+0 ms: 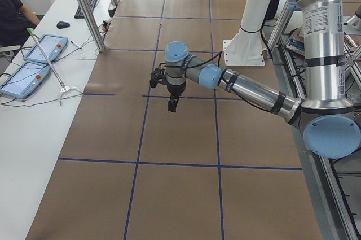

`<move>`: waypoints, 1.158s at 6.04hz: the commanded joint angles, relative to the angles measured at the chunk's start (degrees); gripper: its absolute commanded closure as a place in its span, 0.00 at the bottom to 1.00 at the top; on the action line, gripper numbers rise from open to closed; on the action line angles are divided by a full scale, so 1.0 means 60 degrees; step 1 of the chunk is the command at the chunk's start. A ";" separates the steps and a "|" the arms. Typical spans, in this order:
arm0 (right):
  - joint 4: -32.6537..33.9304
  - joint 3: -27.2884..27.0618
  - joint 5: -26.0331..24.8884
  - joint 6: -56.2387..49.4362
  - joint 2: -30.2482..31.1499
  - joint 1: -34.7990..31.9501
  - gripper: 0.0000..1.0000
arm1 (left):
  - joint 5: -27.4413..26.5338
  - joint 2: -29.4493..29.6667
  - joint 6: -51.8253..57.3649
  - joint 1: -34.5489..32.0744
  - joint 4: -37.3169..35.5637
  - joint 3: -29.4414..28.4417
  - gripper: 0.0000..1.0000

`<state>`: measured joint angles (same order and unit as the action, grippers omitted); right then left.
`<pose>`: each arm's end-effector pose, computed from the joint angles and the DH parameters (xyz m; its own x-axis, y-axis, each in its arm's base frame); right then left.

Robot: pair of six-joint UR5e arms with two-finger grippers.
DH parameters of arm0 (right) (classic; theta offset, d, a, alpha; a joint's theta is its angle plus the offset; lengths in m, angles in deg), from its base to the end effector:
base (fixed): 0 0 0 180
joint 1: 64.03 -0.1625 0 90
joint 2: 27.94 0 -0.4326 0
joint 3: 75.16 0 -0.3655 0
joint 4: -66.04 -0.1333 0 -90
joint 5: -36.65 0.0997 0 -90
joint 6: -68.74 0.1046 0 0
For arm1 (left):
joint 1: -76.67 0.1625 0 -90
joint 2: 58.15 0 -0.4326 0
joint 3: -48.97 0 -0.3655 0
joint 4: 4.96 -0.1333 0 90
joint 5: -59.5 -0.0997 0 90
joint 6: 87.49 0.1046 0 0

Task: Place and press bell with both arms

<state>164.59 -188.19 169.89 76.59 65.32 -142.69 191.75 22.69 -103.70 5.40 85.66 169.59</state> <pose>-0.0245 -0.4357 0.5261 0.7080 -0.1400 0.6922 0.0971 0.9901 0.1010 0.0665 -0.3922 0.4901 0.6783 0.2131 -0.7032 -0.1127 0.9759 0.1870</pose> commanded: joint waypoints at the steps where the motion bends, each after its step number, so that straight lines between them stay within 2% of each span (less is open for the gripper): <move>1: -0.0002 0.0015 0.0000 -0.0181 0.0218 -0.0481 0.00 | 0.0047 -0.0229 0.0239 -0.0149 0.0071 -0.0020 0.00; 3: 0.0012 0.0059 0.0000 -0.0529 0.0218 -0.0470 0.00 | 0.0323 -0.0289 0.0883 -0.0689 -0.0001 -0.0325 0.00; 7: 0.0027 0.0219 0.0000 -0.0767 0.0102 -0.0470 0.00 | 0.0325 -0.0289 0.0886 -0.0750 -0.0001 -0.0415 0.00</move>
<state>164.74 -187.47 169.94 72.02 66.30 -145.53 193.70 20.95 -98.40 0.94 85.65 167.30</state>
